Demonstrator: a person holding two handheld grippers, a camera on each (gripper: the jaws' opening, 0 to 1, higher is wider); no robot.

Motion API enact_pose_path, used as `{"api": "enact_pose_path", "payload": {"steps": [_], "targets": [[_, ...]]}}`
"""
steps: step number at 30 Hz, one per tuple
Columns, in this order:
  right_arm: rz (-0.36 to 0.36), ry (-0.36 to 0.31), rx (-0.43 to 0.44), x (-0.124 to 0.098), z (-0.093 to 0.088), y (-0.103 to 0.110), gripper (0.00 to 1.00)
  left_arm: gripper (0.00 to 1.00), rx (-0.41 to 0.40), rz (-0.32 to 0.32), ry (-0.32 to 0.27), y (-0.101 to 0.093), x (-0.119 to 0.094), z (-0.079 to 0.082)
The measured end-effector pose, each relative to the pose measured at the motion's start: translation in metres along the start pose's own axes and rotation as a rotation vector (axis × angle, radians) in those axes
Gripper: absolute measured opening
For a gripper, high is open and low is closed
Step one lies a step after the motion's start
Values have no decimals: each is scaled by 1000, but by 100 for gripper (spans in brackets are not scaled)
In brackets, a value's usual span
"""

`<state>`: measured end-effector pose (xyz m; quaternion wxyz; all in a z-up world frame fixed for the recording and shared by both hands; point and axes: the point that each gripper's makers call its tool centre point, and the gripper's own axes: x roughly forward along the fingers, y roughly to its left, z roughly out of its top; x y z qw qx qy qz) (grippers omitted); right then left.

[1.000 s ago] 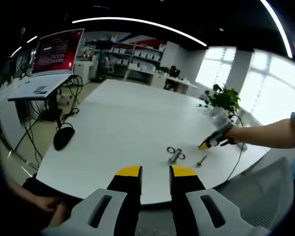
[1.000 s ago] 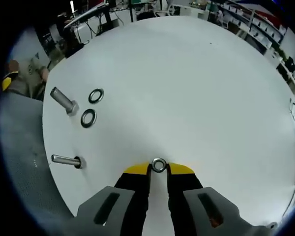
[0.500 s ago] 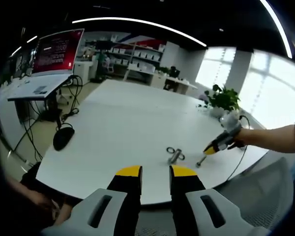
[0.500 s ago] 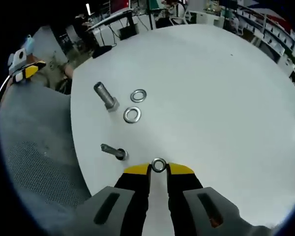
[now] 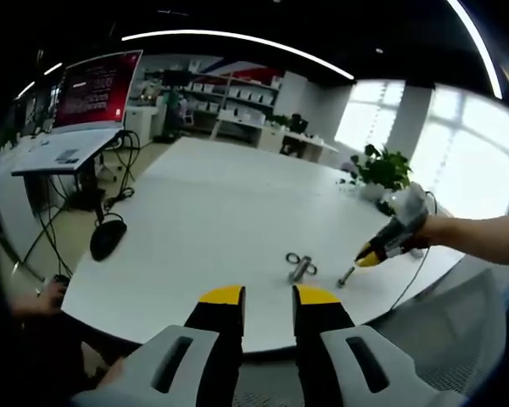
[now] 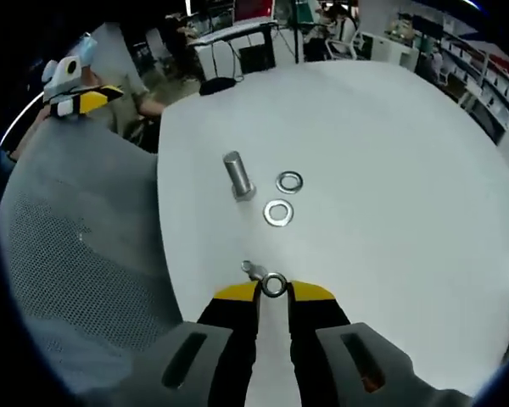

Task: Place the washer onto the threaded stud by aligning its center hole with the stud, sliding it down to the base, and recovering from edge contact or off-axis alignment until the washer reaches the visible bottom stop.

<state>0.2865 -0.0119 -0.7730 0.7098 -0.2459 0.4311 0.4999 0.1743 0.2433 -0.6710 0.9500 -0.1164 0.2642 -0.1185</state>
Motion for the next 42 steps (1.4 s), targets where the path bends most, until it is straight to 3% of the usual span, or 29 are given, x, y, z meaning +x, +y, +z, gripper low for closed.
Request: {"api": "enact_pose_path", "payload": {"steps": [13, 31, 42], "targets": [[14, 66, -134, 2, 11, 16, 14, 20, -3, -4, -4, 0, 0, 1], [22, 126, -160, 16, 6, 18, 14, 21, -9, -8, -16, -1, 0, 2], [26, 182, -188, 33, -6, 17, 14, 21, -17, -6, -22, 0, 0, 3]]}}
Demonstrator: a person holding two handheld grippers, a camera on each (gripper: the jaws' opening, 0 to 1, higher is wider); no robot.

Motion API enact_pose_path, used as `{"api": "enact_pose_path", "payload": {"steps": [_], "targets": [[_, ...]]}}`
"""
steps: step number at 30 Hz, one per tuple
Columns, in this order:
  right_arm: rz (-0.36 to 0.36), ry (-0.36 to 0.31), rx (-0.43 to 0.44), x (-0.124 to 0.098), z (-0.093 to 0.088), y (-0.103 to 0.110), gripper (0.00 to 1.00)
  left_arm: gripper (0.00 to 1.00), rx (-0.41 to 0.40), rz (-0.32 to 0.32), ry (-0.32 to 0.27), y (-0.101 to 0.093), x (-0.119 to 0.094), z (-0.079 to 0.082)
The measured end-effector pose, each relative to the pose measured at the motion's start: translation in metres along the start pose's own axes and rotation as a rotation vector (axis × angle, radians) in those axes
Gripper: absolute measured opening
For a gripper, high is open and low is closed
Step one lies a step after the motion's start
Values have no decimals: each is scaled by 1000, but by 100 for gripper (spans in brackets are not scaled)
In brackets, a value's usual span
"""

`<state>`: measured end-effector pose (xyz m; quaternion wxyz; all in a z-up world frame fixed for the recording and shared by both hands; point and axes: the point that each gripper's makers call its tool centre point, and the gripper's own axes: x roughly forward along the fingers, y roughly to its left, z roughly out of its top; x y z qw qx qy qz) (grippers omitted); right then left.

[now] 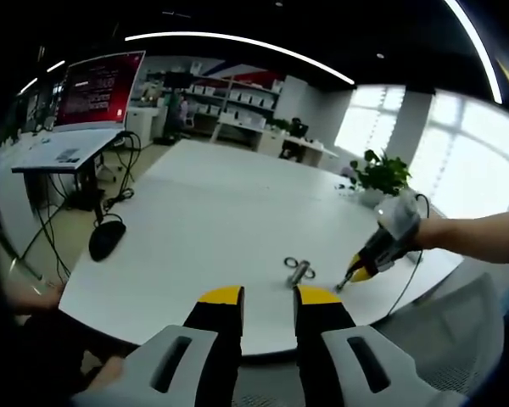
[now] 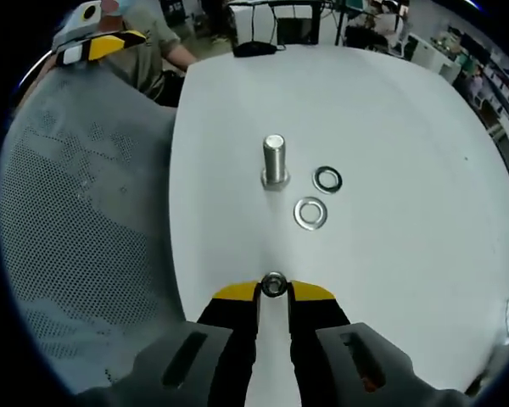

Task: Place the washer onto the threaded stud by aligning its center hole with the stud, sliding it down to the base, and recovering from edge contact or off-axis alignment until the washer reaches the visible bottom stop.

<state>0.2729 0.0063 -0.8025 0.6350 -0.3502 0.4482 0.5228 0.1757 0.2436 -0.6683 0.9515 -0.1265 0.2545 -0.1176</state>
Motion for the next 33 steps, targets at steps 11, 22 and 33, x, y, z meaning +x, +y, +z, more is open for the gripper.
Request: {"api": "enact_pose_path", "payload": {"steps": [11, 22, 33], "targets": [[7, 55, -25, 20, -8, 2, 14, 21, -1, 5, 2, 0, 0, 0], [4, 31, -15, 1, -6, 4, 30, 20, 0, 4, 5, 1, 0, -1], [12, -279, 221, -70, 25, 22, 29, 20, -2, 1, 0, 0, 0, 0]]}}
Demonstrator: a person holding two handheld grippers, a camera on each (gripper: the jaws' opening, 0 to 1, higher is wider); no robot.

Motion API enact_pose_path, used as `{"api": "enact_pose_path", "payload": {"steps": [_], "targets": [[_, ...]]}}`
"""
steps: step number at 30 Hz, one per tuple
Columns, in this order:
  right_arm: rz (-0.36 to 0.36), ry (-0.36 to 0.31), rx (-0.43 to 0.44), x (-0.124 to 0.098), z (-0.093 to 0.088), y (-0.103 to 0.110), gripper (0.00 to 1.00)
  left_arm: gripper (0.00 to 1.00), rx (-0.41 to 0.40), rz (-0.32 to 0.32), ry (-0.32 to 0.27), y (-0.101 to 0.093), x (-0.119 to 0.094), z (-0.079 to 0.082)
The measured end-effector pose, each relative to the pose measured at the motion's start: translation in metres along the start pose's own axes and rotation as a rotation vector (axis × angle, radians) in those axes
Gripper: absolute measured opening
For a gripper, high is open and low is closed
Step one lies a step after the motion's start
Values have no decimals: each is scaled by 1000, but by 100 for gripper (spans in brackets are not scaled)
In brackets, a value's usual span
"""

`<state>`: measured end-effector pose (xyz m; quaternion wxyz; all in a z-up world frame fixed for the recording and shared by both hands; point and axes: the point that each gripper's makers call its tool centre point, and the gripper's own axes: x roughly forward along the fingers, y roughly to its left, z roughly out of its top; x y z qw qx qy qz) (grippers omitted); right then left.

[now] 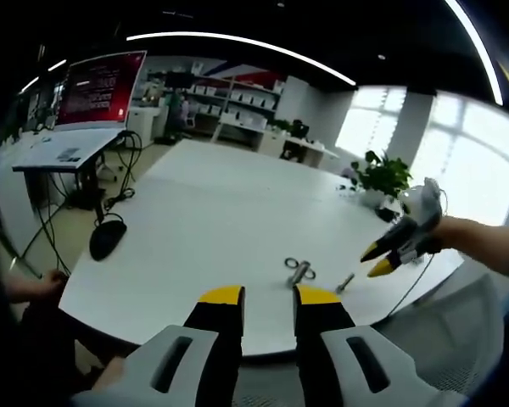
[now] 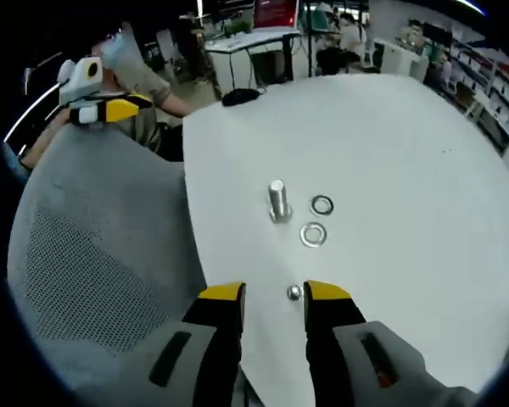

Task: Place the washer onto the threaded stud by aligning its center hole with the stud, sliding it down to the base, and recovering from edge contact or off-axis alignment until the washer reaches the visible bottom stop.

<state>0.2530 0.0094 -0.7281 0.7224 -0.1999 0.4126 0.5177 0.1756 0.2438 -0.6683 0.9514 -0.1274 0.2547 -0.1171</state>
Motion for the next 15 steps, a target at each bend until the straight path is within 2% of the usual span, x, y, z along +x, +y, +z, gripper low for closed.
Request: {"api": "enact_pose_path", "payload": {"steps": [6, 9, 13, 15], "targets": [[-39, -132, 55, -36, 13, 11, 30, 21, -1, 1, -1, 0, 0, 0], [-56, -245, 138, -56, 28, 17, 30, 21, 4, 1, 7, 0, 0, -1], [-69, -353, 182, -81, 40, 26, 31, 21, 14, -1, 21, 0, 1, -3], [-81, -386, 192, -89, 42, 27, 31, 21, 13, 0, 19, 0, 0, -3]]}}
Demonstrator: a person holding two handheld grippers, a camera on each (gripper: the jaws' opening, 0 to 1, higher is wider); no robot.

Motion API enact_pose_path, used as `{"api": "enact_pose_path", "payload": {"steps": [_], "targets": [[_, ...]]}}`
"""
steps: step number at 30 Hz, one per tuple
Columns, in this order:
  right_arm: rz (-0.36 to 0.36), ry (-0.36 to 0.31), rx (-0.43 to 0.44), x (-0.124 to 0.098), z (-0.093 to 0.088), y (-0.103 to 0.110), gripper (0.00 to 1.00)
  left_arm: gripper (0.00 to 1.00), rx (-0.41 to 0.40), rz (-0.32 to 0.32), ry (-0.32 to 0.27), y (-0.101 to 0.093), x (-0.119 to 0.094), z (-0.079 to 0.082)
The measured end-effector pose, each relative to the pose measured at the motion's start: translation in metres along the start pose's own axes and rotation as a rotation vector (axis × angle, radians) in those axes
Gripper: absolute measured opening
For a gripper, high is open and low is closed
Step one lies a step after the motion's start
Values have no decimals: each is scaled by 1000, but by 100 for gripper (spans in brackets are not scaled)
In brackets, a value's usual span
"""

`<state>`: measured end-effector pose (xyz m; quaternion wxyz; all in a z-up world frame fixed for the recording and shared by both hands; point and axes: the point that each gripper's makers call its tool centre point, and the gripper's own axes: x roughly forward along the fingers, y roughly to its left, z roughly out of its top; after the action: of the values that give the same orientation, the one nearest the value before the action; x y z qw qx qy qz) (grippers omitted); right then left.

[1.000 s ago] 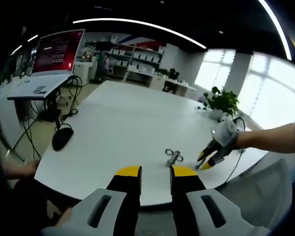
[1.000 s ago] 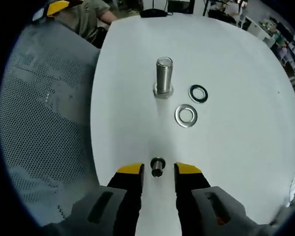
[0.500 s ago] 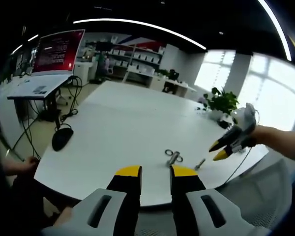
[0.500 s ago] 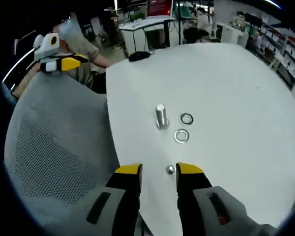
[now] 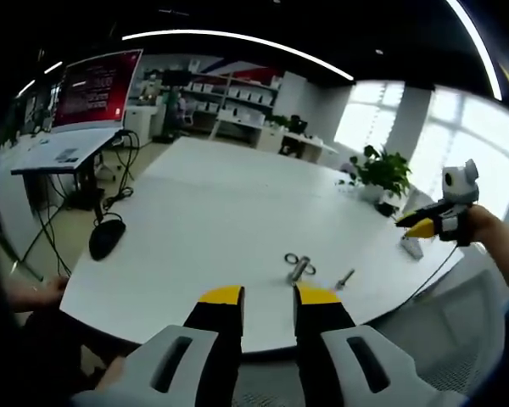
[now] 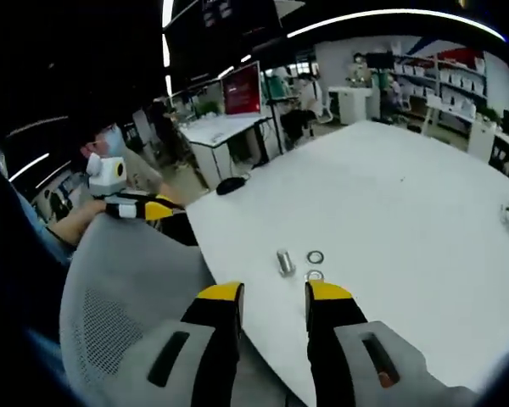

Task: Place the washer onto the threaded stud by aligning its center hole with the stud, sliding it down to the base, and recovering from edge contact or off-axis alignment until the washer reaches the visible bottom stop.

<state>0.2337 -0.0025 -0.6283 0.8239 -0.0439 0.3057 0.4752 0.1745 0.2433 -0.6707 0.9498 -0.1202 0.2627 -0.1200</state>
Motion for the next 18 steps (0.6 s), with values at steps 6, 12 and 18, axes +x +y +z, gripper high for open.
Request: {"api": "enact_pose_path", "payload": {"steps": [6, 12, 18], "targets": [[19, -206, 232, -22, 18, 8, 32, 23, -3, -3, -5, 0, 0, 1], [-10, -302, 329, -32, 13, 6, 31, 23, 1, -1, -5, -1, -1, 0], [18, -355, 348, -48, 4, 13, 22, 24, 2, -1, -3, -1, -1, 0]]}}
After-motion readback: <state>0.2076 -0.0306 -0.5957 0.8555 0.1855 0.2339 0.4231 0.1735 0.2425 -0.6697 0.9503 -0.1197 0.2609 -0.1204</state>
